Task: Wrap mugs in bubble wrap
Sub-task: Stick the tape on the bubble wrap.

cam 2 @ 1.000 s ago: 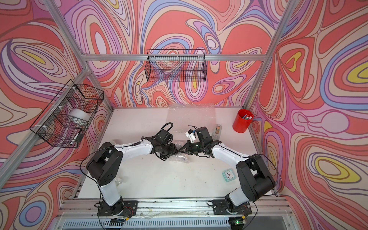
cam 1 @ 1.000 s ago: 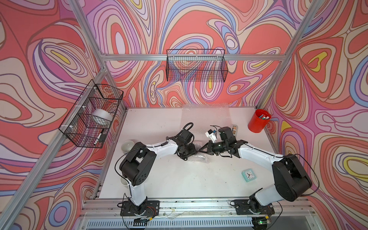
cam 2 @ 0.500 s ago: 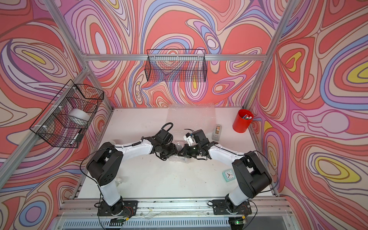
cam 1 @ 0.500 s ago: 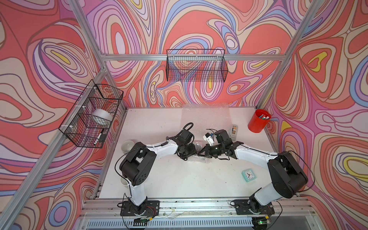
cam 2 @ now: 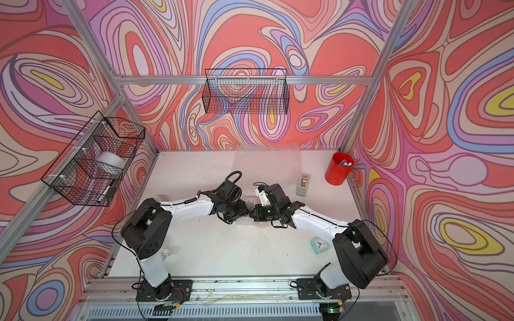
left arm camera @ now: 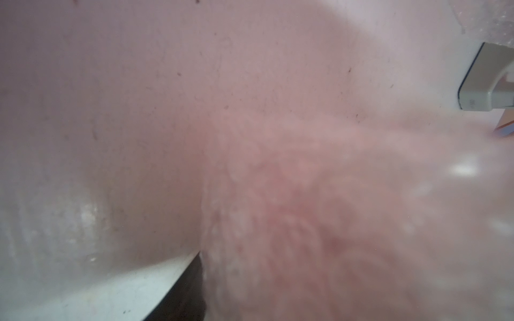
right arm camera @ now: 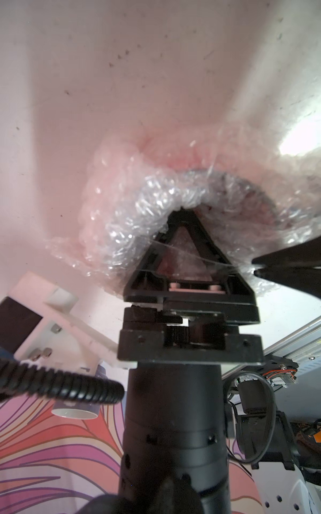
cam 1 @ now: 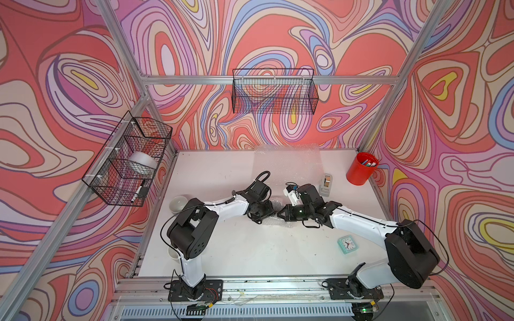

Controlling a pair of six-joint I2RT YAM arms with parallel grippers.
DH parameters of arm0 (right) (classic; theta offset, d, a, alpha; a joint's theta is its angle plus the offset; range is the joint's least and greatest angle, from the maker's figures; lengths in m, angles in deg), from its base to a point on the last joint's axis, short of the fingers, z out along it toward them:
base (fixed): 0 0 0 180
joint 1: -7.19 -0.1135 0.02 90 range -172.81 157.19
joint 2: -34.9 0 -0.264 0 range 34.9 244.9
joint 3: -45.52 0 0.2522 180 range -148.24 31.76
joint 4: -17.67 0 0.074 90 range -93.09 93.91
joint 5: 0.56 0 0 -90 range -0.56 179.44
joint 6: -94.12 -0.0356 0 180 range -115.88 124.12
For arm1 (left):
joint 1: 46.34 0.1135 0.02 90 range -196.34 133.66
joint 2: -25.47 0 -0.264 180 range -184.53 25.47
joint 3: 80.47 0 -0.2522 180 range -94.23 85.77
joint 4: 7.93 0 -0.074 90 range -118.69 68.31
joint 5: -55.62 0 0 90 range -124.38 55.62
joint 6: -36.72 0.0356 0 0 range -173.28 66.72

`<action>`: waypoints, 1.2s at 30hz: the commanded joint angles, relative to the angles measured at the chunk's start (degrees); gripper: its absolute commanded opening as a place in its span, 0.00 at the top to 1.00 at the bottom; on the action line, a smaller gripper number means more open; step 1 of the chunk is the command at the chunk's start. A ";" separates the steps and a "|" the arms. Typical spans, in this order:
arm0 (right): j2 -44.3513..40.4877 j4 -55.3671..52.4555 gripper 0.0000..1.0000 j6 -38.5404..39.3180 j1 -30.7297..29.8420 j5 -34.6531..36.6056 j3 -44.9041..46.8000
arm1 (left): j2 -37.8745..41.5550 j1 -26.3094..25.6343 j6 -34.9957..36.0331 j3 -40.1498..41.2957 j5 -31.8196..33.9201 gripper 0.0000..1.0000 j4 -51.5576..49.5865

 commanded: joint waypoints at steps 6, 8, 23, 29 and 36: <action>-0.27 -2.76 0.78 0.28 0.08 2.78 -0.22 | -2.23 -0.37 -0.39 0.40 -0.73 0.43 -2.69; -0.39 -2.14 0.74 -0.14 0.07 2.78 -0.55 | -2.19 -0.34 -0.31 0.52 -0.80 0.43 -2.61; 1.59 0.44 0.58 -1.36 0.09 6.10 -4.25 | -2.60 -0.49 0.31 0.62 -1.33 0.44 -2.23; 2.64 -0.46 0.52 0.17 0.15 8.34 -6.77 | -2.83 -0.37 0.55 0.44 -1.59 0.44 -2.09; 0.34 -1.97 0.60 1.12 0.11 13.46 -8.60 | -2.69 -0.43 0.75 0.47 -1.58 0.44 -2.17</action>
